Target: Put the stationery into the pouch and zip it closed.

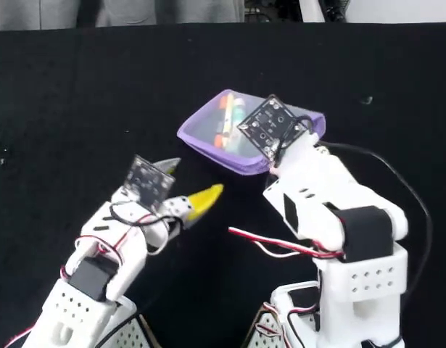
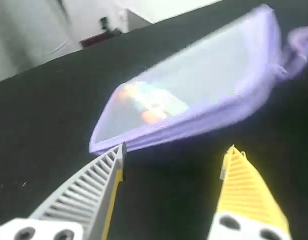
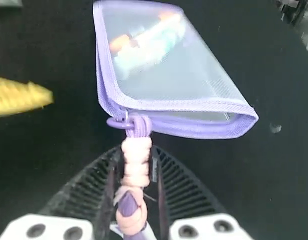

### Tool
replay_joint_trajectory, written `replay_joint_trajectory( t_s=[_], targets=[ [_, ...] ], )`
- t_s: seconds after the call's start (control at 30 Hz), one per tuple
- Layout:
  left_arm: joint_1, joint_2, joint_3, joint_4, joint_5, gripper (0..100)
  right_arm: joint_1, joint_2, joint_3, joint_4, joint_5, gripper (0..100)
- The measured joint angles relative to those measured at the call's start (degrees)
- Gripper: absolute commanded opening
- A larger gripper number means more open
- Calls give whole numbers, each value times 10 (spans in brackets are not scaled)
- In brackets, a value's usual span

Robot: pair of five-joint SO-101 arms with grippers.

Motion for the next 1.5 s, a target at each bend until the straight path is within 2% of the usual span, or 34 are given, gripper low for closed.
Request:
replay_joint_trajectory(
  t_s=[0.2, 0.37, 0.53, 0.67, 0.93, 1.33, 1.5],
  targets=[
    [35, 56, -11, 0, -27, 318, -13, 0, -71, 51, -19, 11],
    [48, 227, -105, -24, -40, 314, -67, 0, -78, 66, -31, 11],
    [83, 346, -182, -30, -40, 306, -74, 0, -78, 67, -39, 11],
    [113, 353, -203, -47, -44, 273, -74, 0, -78, 72, -40, 11],
    [111, 366, -207, -81, -44, 267, -74, 0, -78, 73, -40, 11],
    [107, 367, -207, -82, -44, 27, -74, 0, -81, 70, -42, 11],
    [105, 367, -207, -83, -45, 28, 3, 0, -80, 32, -42, 11]
  ],
)
